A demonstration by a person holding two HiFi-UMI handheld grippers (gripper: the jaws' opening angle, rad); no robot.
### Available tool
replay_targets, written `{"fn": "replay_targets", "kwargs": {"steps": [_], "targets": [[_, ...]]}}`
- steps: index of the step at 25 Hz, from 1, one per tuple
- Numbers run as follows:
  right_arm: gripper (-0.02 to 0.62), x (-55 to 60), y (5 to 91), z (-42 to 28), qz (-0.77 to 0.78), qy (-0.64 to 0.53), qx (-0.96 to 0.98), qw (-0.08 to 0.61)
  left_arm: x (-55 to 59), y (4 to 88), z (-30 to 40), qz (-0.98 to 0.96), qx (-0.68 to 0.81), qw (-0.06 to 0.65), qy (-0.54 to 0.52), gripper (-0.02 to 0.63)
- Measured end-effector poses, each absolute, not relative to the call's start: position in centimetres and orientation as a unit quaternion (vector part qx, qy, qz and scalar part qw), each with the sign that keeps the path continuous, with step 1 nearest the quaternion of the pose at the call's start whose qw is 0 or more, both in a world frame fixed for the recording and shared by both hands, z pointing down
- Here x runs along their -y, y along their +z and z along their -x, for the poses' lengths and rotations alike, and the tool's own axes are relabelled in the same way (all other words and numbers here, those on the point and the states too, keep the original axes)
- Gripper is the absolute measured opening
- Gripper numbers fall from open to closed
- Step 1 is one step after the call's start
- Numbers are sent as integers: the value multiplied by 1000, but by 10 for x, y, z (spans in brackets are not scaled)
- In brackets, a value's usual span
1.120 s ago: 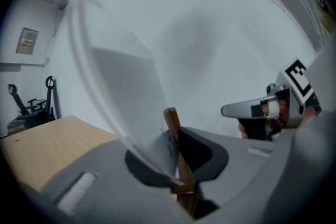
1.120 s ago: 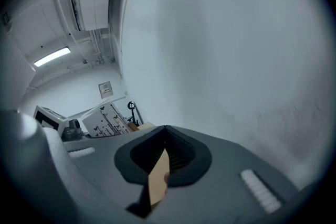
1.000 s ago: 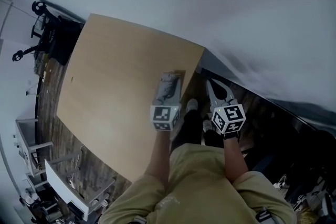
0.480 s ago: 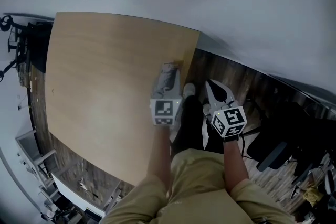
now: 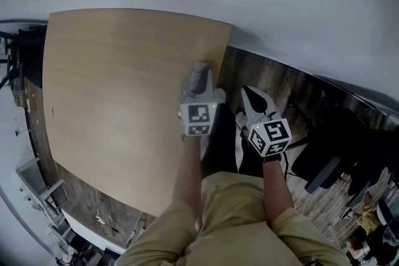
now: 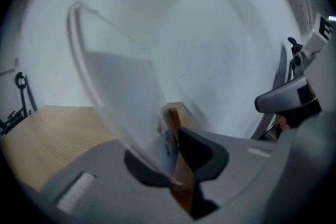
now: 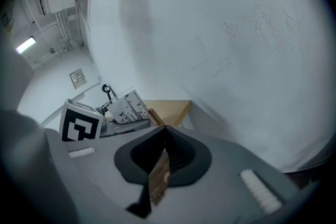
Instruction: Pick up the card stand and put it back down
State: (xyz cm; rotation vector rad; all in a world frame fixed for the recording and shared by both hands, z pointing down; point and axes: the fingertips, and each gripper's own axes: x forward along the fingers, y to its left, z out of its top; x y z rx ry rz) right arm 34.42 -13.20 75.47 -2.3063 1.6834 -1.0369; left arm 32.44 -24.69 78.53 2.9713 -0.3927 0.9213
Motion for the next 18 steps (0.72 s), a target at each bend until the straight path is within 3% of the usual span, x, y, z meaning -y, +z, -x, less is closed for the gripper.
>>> {"fn": "replay_targets", "kwargs": {"steps": [3,5,8,18], "targets": [[6,133,747,-342,754,-338,-561,49,246,787,-326,-948,130,7,289,56],[6,134,740,-342,752,-333,-566,48,246,784,-325,-950,130,19,284,196],[6,133,723,-343,748,-324,-576,52,246,769,-316,-950,144,24,277,257],[6,116,614,-353,719,-269,-637,74,221,647,-264,-937,265,35,224,274]]}}
